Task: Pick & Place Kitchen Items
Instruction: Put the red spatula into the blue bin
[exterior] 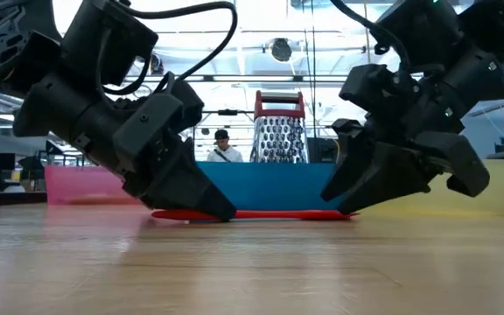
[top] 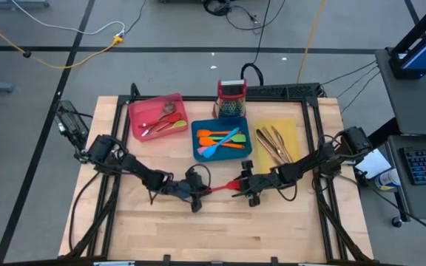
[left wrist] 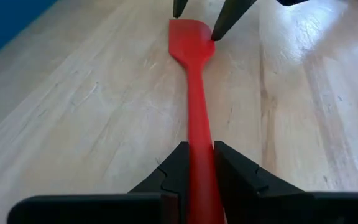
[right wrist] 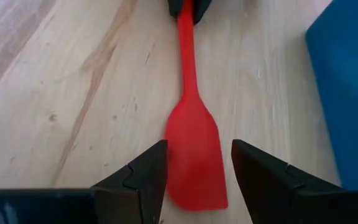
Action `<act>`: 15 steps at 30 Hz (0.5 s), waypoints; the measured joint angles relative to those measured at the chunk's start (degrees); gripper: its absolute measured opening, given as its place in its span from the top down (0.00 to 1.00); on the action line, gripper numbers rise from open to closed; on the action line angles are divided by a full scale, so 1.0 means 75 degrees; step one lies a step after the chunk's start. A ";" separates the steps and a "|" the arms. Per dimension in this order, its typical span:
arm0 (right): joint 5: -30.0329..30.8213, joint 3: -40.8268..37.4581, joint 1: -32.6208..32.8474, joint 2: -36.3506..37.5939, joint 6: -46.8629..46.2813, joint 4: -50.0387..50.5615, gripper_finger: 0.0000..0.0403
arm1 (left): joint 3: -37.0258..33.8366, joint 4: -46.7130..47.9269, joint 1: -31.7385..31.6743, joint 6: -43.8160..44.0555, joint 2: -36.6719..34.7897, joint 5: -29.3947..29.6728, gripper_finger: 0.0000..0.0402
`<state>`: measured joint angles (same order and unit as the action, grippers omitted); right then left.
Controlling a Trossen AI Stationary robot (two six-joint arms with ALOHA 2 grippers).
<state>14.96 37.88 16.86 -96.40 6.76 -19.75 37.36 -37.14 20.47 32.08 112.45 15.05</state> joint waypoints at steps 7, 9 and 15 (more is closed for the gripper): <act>-0.0034 -0.0001 0.0133 0.0022 0.0013 -0.0312 0.57 | 0.0009 -0.0110 -0.0163 0.0096 -0.0001 -0.0409 0.84; -0.0038 -0.0007 0.0125 0.0018 -0.0002 -0.0002 0.57 | 0.0011 -0.0126 -0.0163 0.0142 0.0005 -0.0433 0.84; -0.0032 -0.0007 0.0125 0.0012 -0.0183 0.0197 0.57 | 0.0017 -0.0122 -0.0188 0.0330 0.0002 -0.0476 0.83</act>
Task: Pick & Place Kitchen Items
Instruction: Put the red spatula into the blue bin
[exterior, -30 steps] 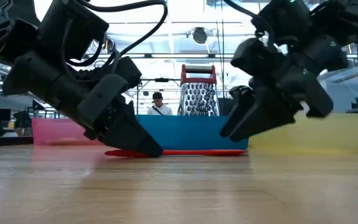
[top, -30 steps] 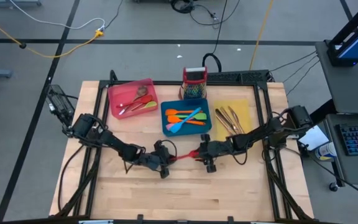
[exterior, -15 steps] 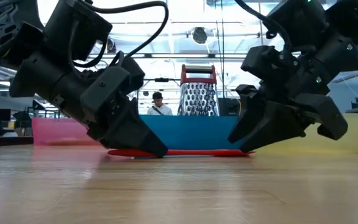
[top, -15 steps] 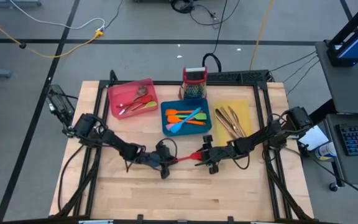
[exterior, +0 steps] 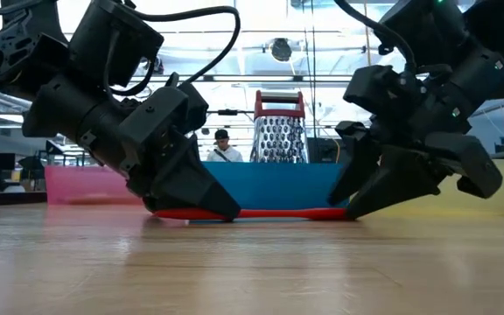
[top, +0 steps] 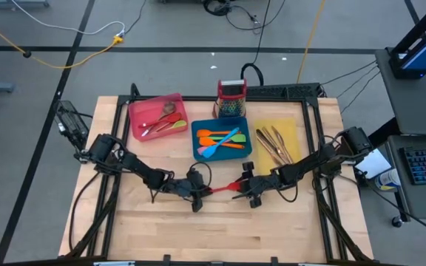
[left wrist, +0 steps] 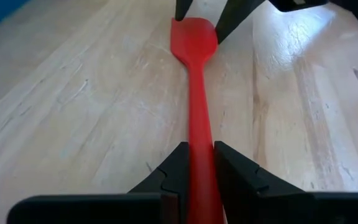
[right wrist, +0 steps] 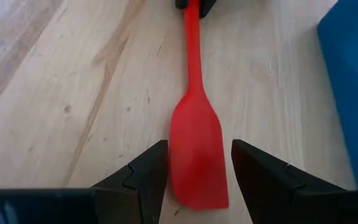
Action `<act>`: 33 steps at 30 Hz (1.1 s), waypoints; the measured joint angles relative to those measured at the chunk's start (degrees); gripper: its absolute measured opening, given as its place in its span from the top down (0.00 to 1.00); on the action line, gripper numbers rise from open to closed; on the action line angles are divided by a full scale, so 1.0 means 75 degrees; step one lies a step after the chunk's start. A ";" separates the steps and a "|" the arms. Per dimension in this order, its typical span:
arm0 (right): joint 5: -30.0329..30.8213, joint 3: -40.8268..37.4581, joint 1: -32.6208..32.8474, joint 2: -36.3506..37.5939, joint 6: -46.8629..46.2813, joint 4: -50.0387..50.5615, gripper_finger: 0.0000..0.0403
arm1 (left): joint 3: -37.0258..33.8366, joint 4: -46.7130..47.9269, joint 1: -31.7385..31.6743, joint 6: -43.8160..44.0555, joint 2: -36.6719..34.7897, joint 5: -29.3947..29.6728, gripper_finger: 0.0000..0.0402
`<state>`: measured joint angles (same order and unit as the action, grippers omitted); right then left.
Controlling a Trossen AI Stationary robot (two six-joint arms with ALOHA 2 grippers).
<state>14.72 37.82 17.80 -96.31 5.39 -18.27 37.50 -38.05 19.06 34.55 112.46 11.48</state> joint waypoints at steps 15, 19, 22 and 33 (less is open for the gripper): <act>0.0249 0.0003 -0.0155 -0.0028 0.0857 0.0083 0.67 | 0.0032 -0.0366 -0.0231 0.0005 -0.0003 -0.0884 0.83; 0.0277 0.0003 -0.0178 -0.0029 0.0816 0.0096 0.75 | 0.0038 -0.0424 -0.0238 0.0005 -0.0003 -0.1092 0.83; 0.0277 0.0003 -0.0178 -0.0032 0.0793 0.0003 0.83 | 0.0038 -0.0419 -0.0238 0.0007 -0.0003 -0.1101 0.83; 0.0262 -0.0003 -0.0160 -0.0032 0.0839 -0.0098 0.93 | 0.0038 -0.0403 -0.0379 0.0474 -0.0004 -0.1284 0.83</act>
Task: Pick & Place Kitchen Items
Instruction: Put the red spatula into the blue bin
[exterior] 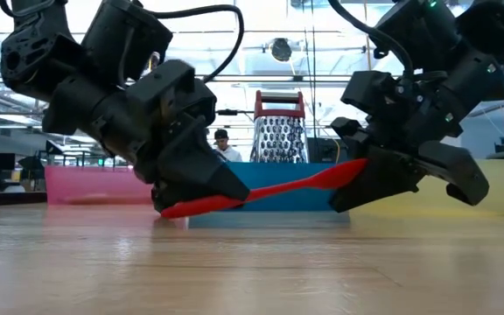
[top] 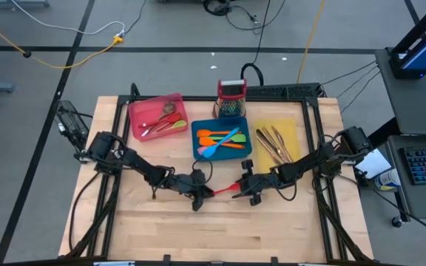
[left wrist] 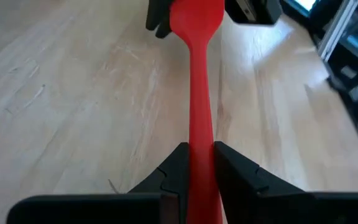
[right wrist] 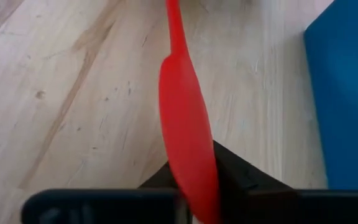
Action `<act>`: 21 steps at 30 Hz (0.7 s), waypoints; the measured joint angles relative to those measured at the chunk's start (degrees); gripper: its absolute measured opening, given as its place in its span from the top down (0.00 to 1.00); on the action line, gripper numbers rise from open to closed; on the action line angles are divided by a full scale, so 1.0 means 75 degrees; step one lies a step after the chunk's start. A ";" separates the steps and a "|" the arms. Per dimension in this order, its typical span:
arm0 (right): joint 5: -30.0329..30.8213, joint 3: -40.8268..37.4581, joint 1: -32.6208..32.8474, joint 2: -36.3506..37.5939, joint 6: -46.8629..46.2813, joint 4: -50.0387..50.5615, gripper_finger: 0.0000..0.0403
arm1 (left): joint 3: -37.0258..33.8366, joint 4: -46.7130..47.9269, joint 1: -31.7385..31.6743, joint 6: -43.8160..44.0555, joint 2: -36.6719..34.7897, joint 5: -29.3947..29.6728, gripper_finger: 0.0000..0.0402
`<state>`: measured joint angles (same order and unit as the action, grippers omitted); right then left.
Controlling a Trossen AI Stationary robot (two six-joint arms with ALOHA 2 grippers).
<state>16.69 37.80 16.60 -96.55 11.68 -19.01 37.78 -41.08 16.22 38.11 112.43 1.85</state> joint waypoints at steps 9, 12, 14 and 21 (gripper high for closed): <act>-0.0029 0.0003 0.0003 -0.0003 0.0007 -0.0544 0.76 | 0.0000 -0.0560 -0.0290 0.0640 0.0001 -0.0718 0.83; -0.0029 0.0003 0.0000 -0.0003 -0.0003 -0.0583 0.73 | 0.0000 -0.0673 -0.0360 0.0813 0.0001 -0.0795 0.83; -0.0029 0.0003 0.0000 -0.0003 -0.0006 -0.0585 0.73 | -0.0003 -0.0680 -0.0391 0.0836 0.0001 -0.0817 0.83; -0.0054 0.0003 0.0000 -0.0003 -0.0026 -0.0624 0.86 | 0.0000 -0.0631 -0.0410 0.0950 0.0001 -0.0777 0.83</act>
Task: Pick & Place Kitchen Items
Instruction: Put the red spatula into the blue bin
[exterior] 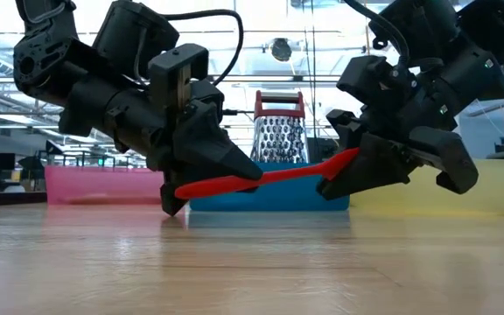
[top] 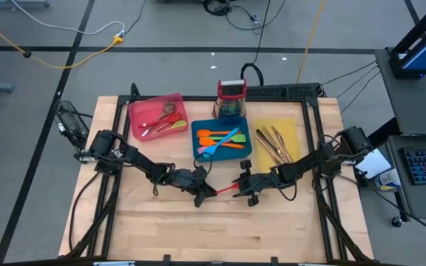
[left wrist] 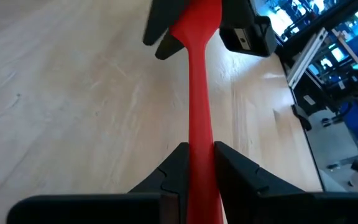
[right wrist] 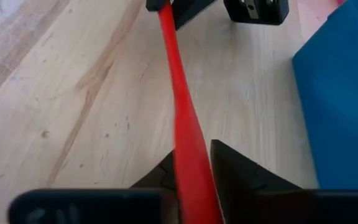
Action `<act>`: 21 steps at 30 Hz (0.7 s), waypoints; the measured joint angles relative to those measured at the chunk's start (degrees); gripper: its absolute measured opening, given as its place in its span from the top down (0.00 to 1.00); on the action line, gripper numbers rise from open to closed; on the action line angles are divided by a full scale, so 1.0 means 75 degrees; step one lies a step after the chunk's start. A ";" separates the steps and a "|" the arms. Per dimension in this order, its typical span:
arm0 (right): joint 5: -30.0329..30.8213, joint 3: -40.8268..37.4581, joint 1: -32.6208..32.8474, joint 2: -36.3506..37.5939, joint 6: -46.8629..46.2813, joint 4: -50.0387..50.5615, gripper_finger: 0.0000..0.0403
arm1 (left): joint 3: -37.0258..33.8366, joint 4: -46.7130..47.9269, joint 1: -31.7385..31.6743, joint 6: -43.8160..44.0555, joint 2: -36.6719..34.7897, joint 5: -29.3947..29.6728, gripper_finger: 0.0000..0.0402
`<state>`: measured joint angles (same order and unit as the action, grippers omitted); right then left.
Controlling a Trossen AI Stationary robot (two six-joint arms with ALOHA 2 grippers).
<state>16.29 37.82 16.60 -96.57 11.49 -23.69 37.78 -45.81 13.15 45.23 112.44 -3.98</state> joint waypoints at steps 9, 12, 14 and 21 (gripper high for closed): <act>-0.0066 -0.0009 0.0012 -0.0003 0.0145 -0.0014 0.98 | -0.0002 0.0071 -0.0094 0.0210 0.0000 -0.0078 0.83; -0.0013 -0.0009 0.0012 -0.0003 0.0319 -0.0099 0.98 | -0.0003 0.0071 -0.0163 0.0207 -0.0028 -0.0194 0.83; 0.0009 -0.0010 0.0016 -0.0003 0.0513 -0.0233 0.98 | -0.0004 0.0096 -0.0212 0.0163 -0.0109 -0.0268 0.83; 0.0019 -0.0012 0.0023 0.0053 0.0960 -0.0420 0.99 | -0.0012 0.0108 -0.0368 -0.0182 -0.0258 -0.0549 0.83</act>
<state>16.43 37.74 16.78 -96.18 18.68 -26.84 37.69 -45.00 10.39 43.87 110.51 -8.09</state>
